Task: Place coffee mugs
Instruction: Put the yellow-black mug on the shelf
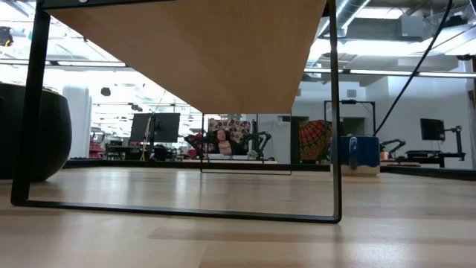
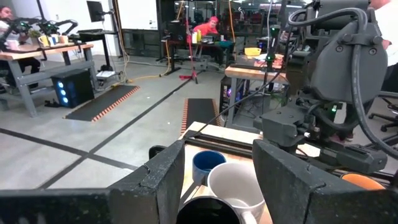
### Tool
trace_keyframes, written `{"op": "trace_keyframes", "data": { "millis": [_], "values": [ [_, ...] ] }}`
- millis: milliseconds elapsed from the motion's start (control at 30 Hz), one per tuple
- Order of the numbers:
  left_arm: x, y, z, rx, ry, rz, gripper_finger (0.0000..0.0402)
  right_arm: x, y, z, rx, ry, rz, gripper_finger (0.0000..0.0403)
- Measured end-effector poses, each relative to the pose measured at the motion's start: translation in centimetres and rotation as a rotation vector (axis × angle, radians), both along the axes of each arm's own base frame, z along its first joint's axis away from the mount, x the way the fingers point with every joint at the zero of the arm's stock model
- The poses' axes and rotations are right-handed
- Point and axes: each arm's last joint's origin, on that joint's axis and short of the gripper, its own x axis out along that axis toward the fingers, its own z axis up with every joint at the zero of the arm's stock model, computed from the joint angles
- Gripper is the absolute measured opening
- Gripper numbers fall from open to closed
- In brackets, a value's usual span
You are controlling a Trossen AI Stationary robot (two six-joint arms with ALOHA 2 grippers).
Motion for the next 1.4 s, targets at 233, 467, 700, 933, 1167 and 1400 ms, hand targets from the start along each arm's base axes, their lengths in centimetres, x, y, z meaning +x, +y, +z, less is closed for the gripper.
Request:
{"op": "trace_keyframes", "data": {
  "millis": [233,467,700,933,1167,1400],
  "values": [
    [0.0,0.0,0.0,0.000,0.000,0.000,0.0174,-1.9,-0.3,1.2,-0.008,0.030,0.012,0.0248],
    [0.0,0.0,0.0,-0.001,0.001,0.000,0.0174,-5.5,-0.3,3.7,-0.097,0.012,0.040,0.0249],
    [0.0,0.0,0.0,-0.027,-0.008,-0.001,0.0174,-10.2,0.1,2.9,-0.185,0.044,-0.027,0.0249],
    [0.0,0.0,0.0,-0.030,-0.009,-0.001,0.0174,-15.4,0.7,-1.7,-0.111,-0.020,-0.177,0.0249],
    [0.0,0.0,0.0,-0.030,-0.009,-0.001,0.0174,-18.3,0.7,-5.0,0.015,-0.138,-0.293,0.0249],
    [0.0,0.0,0.0,-0.030,-0.010,0.000,0.0174,-18.6,0.6,-5.1,0.015,-0.155,-0.286,0.0249]
  ]
}}
